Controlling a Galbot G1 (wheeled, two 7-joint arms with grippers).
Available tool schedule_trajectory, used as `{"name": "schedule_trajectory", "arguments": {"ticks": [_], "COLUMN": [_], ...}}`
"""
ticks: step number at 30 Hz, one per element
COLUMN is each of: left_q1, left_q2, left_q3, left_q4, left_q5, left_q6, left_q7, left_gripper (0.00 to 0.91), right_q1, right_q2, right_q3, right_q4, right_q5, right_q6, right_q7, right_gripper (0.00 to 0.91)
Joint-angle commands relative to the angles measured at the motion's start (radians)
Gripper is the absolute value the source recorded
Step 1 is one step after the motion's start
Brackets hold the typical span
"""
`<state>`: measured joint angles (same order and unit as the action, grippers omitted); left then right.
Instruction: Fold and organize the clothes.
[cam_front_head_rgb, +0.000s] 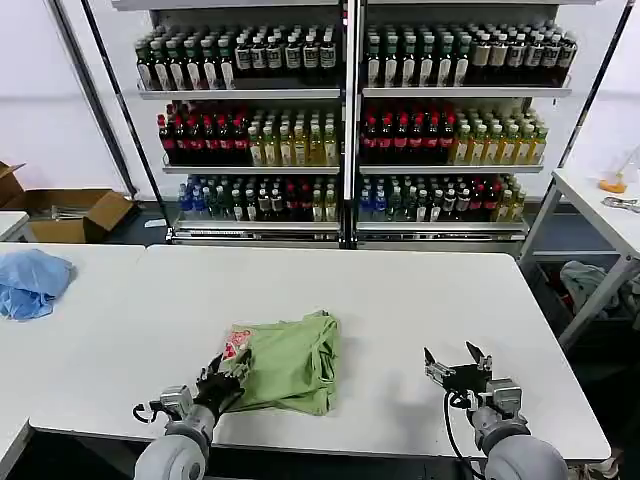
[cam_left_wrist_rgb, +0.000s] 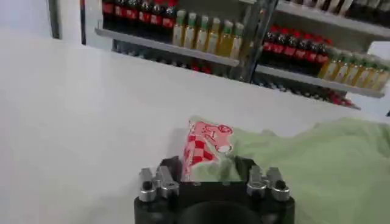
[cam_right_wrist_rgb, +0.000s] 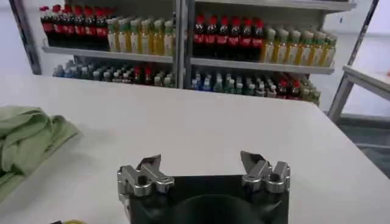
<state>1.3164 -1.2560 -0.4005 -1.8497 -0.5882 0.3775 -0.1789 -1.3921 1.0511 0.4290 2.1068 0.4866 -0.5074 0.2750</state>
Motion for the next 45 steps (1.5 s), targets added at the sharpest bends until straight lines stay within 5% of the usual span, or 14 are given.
{"name": "schedule_trajectory", "arguments": {"ticks": [1, 18, 26, 32, 37, 45], "left_q1": [0.000, -0.014, -0.060, -0.089, -0.078, -0.119], "left_q2": [-0.003, 0.036, 0.224, 0.381, 0.428, 0.273], "left_q3": [-0.005, -0.285, -0.579, -0.652, -0.517, 0.064], "left_q4": [0.014, -0.022, -0.078, -0.146, -0.223, -0.043], "left_q5": [-0.132, -0.673, -0.645, -0.516, -0.268, 0.478], "left_q6": [0.022, 0.064, 0.108, 0.175, 0.198, 0.126], "left_q7": [0.038, 0.036, 0.016, 0.087, 0.157, 0.229], "left_gripper": [0.050, 0.050, 0.030, 0.030, 0.030, 0.030], "right_q1": [0.000, 0.007, 0.026, 0.035, 0.033, 0.024], "right_q2": [0.001, -0.003, -0.007, -0.012, -0.012, -0.020], "right_q3": [0.000, -0.005, -0.013, -0.018, -0.017, 0.000], "right_q4": [0.003, 0.005, 0.007, 0.012, 0.012, 0.010], "right_q5": [0.000, 0.005, 0.017, 0.025, 0.026, 0.028], "right_q6": [-0.001, 0.001, 0.002, 0.002, 0.003, 0.005], "right_q7": [0.001, 0.003, 0.003, 0.001, 0.000, -0.002], "right_gripper": [0.907, 0.907, 0.907, 0.907, 0.907, 0.907]}}
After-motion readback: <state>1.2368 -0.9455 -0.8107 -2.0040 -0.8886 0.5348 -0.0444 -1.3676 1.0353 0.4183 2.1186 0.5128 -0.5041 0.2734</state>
